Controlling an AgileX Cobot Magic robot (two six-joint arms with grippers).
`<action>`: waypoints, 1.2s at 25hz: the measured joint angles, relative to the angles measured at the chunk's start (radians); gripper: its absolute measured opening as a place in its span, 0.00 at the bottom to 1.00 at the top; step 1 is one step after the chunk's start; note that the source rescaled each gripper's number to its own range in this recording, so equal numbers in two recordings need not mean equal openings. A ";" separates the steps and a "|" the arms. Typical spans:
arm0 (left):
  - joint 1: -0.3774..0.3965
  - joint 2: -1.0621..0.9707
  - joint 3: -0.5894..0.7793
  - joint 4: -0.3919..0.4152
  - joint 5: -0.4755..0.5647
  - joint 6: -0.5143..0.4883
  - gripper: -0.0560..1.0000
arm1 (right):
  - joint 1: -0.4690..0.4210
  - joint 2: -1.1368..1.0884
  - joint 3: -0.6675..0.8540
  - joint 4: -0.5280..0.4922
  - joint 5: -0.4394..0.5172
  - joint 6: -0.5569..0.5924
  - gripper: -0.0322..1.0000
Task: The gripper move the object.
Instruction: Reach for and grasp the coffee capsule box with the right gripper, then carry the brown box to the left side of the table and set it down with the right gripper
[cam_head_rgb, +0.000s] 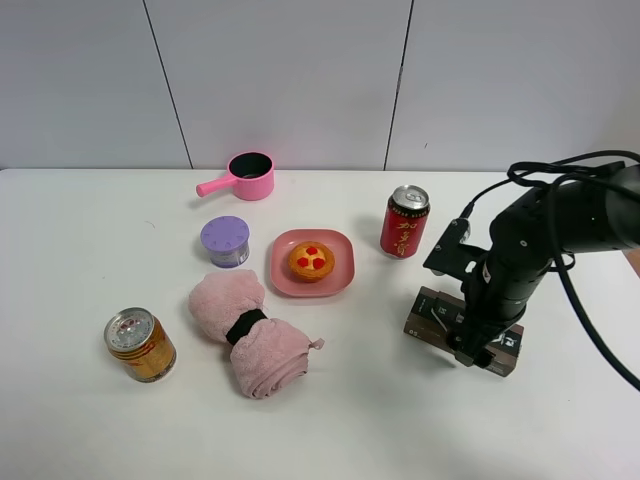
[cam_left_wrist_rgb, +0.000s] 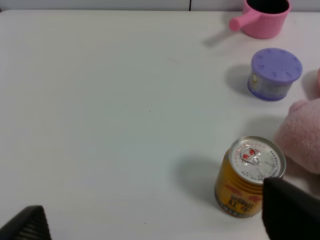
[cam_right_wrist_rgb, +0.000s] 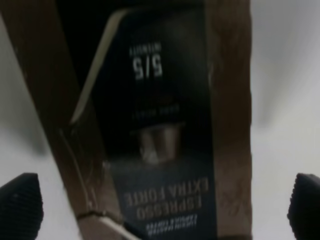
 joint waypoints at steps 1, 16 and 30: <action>0.000 0.000 0.000 0.000 0.000 0.000 1.00 | 0.000 0.008 0.000 -0.005 -0.011 0.000 1.00; 0.000 0.000 0.000 0.000 0.000 0.000 1.00 | 0.000 0.051 0.000 0.022 -0.029 0.000 0.03; 0.000 0.000 0.000 0.000 0.000 0.000 1.00 | 0.046 -0.266 -0.408 0.168 0.430 -0.007 0.03</action>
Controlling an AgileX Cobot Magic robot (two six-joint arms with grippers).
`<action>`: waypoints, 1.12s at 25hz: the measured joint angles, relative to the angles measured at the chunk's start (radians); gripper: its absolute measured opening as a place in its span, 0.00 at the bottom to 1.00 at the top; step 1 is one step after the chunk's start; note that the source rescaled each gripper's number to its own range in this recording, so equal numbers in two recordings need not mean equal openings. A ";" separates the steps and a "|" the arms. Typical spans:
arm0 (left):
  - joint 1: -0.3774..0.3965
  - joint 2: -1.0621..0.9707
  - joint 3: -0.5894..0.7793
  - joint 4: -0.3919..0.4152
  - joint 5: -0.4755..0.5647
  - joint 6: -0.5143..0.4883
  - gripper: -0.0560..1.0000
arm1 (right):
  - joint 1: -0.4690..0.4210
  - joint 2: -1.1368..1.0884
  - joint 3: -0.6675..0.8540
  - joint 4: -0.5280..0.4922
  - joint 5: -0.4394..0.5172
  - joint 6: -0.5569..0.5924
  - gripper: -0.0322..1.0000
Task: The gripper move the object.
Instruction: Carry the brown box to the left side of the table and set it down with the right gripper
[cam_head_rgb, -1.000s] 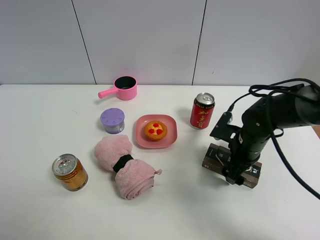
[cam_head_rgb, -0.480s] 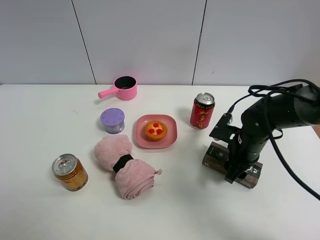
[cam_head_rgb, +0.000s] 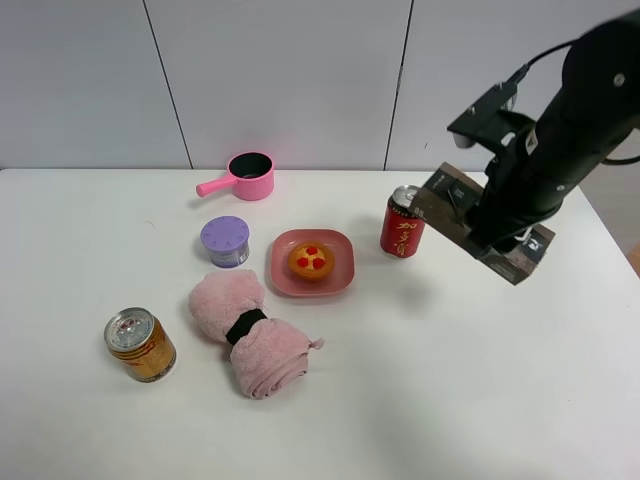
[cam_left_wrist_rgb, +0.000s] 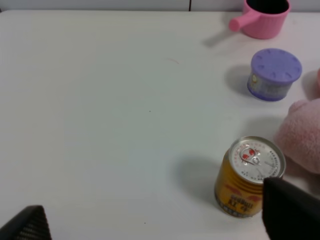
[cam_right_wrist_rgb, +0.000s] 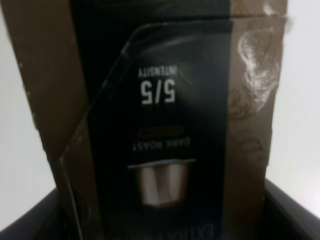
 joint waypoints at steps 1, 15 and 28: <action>0.000 0.000 0.000 0.000 0.000 0.000 1.00 | 0.026 0.000 -0.039 0.015 0.010 0.000 0.03; 0.000 0.000 0.000 0.000 0.000 0.000 1.00 | 0.309 0.444 -0.750 0.056 0.145 0.107 0.03; 0.000 0.000 0.000 0.000 0.000 0.000 1.00 | 0.461 0.805 -1.123 0.227 -0.026 0.025 0.03</action>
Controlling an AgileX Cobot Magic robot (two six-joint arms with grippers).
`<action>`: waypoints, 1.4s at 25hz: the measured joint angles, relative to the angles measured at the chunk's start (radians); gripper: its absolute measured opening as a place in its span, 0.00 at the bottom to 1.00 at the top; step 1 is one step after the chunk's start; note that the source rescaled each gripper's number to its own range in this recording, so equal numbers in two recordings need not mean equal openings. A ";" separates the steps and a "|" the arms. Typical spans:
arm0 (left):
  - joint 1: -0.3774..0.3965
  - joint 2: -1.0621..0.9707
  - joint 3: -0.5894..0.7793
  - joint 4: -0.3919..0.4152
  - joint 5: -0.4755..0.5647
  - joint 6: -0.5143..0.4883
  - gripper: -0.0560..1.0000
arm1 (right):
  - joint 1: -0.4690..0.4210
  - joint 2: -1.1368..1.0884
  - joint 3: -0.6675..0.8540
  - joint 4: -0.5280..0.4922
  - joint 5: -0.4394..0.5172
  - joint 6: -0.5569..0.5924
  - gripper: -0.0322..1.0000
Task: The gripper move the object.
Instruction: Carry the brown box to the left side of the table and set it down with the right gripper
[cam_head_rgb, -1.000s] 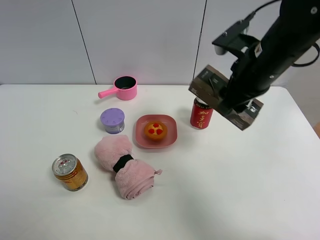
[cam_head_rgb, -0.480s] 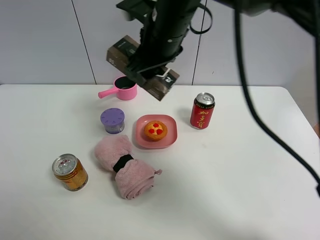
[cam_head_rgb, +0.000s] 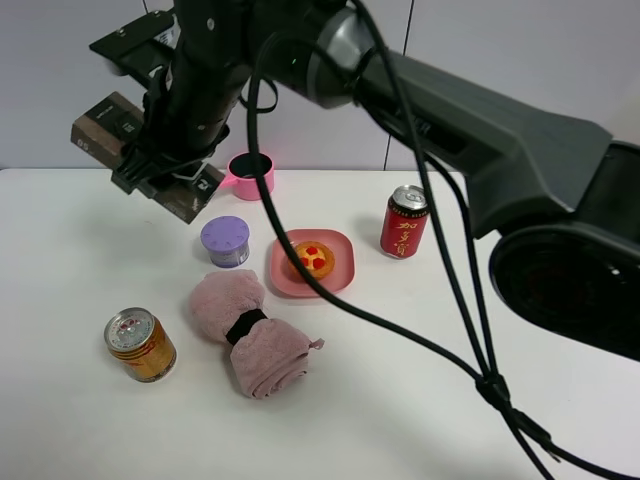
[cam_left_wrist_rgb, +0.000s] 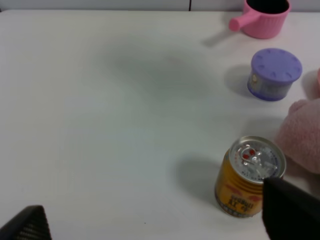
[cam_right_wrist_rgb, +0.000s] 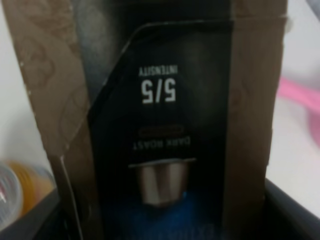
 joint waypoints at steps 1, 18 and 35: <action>0.000 0.000 0.000 0.000 0.000 0.000 1.00 | 0.008 0.015 0.000 0.010 -0.026 -0.003 0.03; 0.000 0.000 0.000 0.000 0.000 0.001 1.00 | 0.029 0.221 -0.003 0.047 -0.312 -0.048 0.03; 0.000 0.000 0.000 0.000 0.000 0.005 1.00 | 0.029 0.344 -0.003 0.075 -0.380 -0.115 0.03</action>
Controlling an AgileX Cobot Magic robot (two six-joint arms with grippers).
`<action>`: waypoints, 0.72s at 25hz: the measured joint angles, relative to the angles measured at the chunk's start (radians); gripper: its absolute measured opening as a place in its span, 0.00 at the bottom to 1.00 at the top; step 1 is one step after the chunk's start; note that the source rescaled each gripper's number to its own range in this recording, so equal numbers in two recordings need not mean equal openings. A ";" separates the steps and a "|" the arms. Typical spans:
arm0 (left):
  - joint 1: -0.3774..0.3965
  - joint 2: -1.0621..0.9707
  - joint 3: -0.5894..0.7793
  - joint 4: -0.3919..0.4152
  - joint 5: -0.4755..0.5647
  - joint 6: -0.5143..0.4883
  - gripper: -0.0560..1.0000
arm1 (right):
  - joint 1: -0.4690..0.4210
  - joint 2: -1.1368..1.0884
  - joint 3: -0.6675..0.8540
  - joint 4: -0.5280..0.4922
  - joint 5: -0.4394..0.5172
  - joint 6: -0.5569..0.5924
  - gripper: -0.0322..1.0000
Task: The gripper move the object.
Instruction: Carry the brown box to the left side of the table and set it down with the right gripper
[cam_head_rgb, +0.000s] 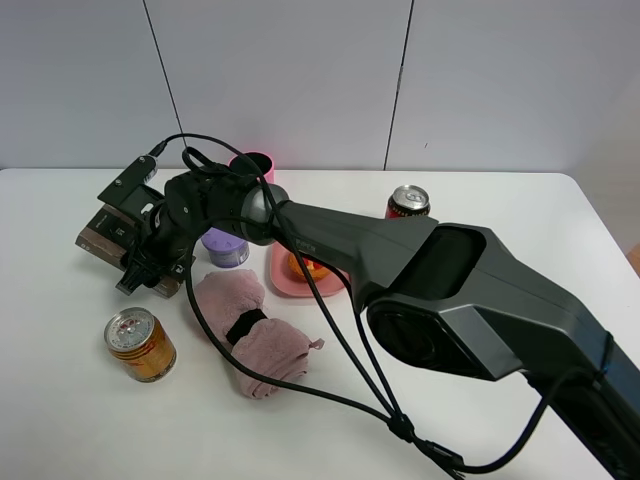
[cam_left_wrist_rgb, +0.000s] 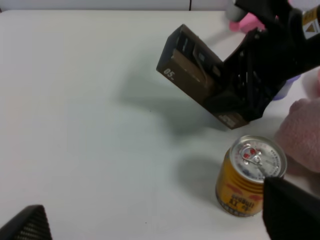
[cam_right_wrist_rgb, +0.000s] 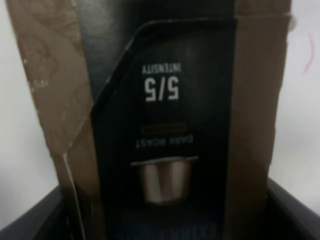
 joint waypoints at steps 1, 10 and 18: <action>0.000 0.000 0.000 0.000 0.000 0.000 1.00 | 0.000 0.001 0.000 0.000 0.000 -0.001 0.03; 0.000 0.000 0.000 0.000 0.000 0.000 1.00 | 0.000 0.014 0.000 0.000 -0.001 -0.013 0.03; 0.000 0.000 0.000 0.000 0.000 0.000 1.00 | 0.000 0.014 0.000 -0.002 -0.016 -0.020 0.18</action>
